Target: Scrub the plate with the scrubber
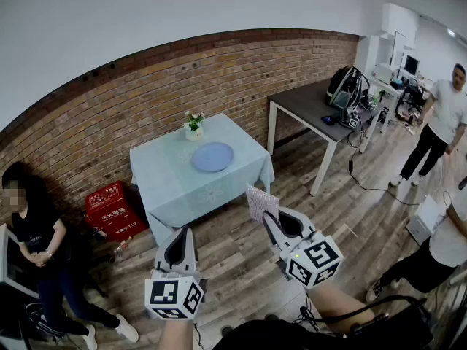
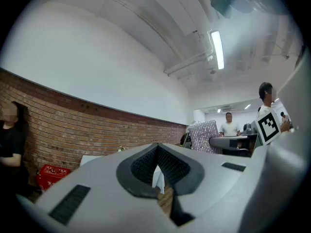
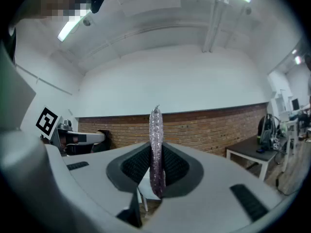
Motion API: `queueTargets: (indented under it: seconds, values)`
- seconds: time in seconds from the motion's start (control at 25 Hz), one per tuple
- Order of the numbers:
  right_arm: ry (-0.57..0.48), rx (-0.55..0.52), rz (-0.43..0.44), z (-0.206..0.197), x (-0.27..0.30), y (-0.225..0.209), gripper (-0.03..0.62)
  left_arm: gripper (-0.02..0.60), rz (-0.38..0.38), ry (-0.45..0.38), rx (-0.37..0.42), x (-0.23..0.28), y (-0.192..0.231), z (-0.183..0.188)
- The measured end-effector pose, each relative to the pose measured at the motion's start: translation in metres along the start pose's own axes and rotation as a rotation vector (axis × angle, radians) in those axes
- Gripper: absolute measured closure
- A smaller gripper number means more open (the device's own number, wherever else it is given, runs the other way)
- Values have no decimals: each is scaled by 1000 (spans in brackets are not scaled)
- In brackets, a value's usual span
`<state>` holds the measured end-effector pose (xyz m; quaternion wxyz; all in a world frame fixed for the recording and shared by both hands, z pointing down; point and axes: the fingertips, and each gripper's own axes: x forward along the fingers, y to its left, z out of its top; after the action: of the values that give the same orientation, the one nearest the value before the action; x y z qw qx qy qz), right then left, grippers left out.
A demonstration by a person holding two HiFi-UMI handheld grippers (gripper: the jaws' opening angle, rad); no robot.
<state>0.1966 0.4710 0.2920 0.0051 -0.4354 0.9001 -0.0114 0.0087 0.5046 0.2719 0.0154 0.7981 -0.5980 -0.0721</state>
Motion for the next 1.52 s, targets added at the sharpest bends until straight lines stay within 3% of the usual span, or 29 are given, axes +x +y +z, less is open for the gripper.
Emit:
queueTargets:
  seconds: [0.84,1.16,1.52]
  values:
    - [-13,10,-29,9,12,20,522,572,-34,5,-33,-5,22,2]
    - [4,16,-53,-11,14,39,522,572,-78,5,-69,-13,40,-14]
    - [4,34,-34,-20,51,10,522,572,-49,10,-58,19,57,-26]
